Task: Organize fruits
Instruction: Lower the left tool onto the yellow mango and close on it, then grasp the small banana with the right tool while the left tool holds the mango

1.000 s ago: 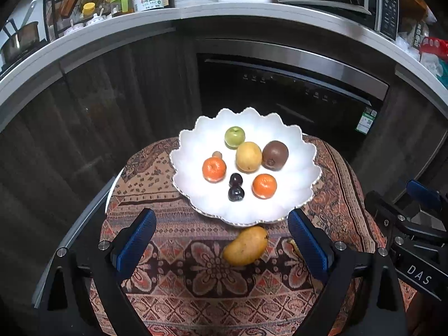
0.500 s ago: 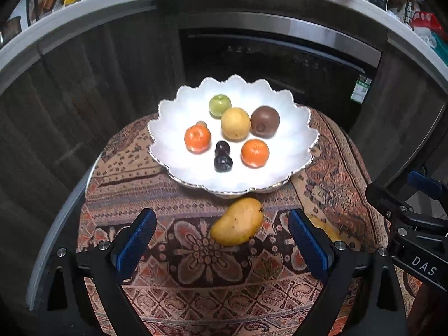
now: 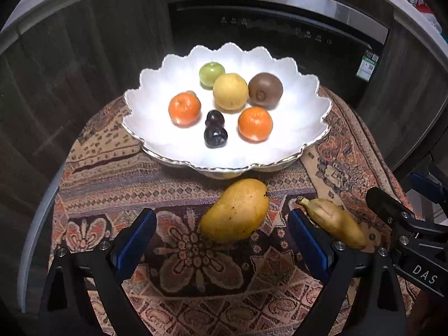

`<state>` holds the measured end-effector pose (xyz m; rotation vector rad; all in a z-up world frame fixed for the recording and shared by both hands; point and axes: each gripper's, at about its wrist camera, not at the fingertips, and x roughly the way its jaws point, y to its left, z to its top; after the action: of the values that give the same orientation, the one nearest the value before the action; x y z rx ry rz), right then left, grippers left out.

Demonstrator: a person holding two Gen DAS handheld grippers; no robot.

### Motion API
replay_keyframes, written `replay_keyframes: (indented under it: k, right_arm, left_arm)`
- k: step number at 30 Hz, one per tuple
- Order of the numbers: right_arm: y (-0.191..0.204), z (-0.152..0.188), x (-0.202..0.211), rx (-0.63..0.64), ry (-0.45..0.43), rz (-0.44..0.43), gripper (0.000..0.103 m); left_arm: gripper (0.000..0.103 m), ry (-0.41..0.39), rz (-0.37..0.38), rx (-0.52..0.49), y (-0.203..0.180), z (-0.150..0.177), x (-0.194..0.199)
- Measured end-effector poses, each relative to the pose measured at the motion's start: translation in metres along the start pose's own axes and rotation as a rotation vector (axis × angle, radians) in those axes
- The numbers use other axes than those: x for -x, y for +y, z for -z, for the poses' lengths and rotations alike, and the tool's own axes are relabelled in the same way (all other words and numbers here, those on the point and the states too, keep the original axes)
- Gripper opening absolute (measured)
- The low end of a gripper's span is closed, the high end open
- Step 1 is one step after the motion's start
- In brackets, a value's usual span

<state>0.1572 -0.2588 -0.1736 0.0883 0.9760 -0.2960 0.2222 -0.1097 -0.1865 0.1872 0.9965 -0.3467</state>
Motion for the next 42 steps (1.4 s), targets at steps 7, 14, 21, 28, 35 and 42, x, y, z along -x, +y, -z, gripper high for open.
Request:
replay_keyframes:
  k: [7,14,21,28,35,42]
  right_arm:
    - [-0.005,0.008,-0.024,-0.008,0.040,-0.002,0.087]
    - [-0.013,0.012,-0.040,-0.026,0.067,-0.008,0.088]
    - [-0.012,0.014,-0.049,-0.021,0.080,-0.012,0.088]
    - [-0.012,0.014,-0.050,-0.024,0.078,-0.018,0.088]
    - [-0.011,0.015,-0.042,-0.015,0.063,-0.017,0.088]
    - [-0.002,0.016,-0.032,0.017,0.046,-0.044,0.088]
  left_arm:
    - [0.095,0.031,0.008,0.019,-0.004,0.000,-0.028]
    - [0.085,0.052,0.005,0.012,-0.013,0.001,-0.050]
    - [0.069,0.069,-0.001,0.000,-0.013,0.001,-0.064]
    - [0.066,0.061,-0.001,-0.003,-0.013,0.004,-0.060]
    - [0.064,0.058,-0.006,0.005,-0.007,0.015,-0.047]
    - [0.064,0.038,-0.031,0.031,0.000,0.022,-0.026]
